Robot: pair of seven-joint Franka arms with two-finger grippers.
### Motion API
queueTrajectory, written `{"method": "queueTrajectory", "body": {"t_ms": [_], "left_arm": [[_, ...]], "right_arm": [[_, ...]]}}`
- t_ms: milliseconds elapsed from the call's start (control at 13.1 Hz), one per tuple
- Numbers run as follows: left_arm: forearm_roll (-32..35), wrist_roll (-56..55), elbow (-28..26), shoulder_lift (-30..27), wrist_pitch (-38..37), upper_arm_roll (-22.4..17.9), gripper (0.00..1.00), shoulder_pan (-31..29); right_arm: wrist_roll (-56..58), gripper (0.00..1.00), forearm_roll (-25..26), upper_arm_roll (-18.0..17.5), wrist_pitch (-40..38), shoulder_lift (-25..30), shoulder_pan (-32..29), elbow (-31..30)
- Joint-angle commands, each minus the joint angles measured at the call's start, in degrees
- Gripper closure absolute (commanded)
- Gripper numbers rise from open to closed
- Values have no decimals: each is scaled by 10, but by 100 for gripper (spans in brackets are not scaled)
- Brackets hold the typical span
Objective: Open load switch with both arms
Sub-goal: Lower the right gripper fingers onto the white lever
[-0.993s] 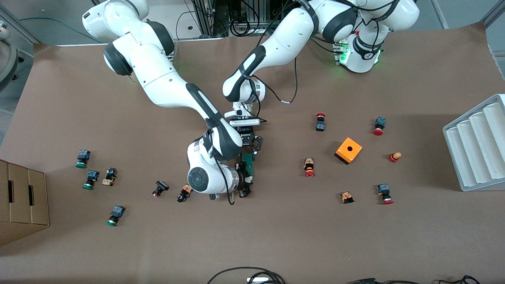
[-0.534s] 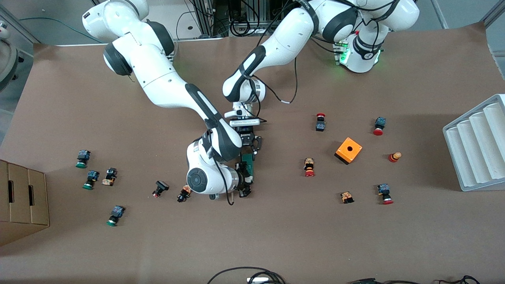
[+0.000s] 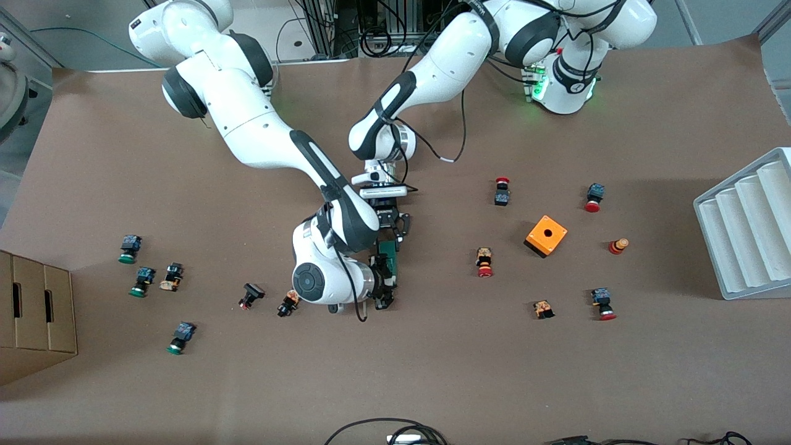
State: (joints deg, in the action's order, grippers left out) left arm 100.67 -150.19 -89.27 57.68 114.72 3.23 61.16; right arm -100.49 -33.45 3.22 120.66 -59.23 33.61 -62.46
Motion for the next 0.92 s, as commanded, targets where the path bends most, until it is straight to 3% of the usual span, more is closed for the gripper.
{"method": "queueTrajectory", "body": {"t_ms": [0,840], "left_arm": [[2,0,12,14,10,-2,45,-2],[1,0,14,13,10,-2,45,-2]], "right_arm": [[-1,73,-19,-5,-28,13,0,5],[-1,80,8,-2,-37,20,8,-1]]}}
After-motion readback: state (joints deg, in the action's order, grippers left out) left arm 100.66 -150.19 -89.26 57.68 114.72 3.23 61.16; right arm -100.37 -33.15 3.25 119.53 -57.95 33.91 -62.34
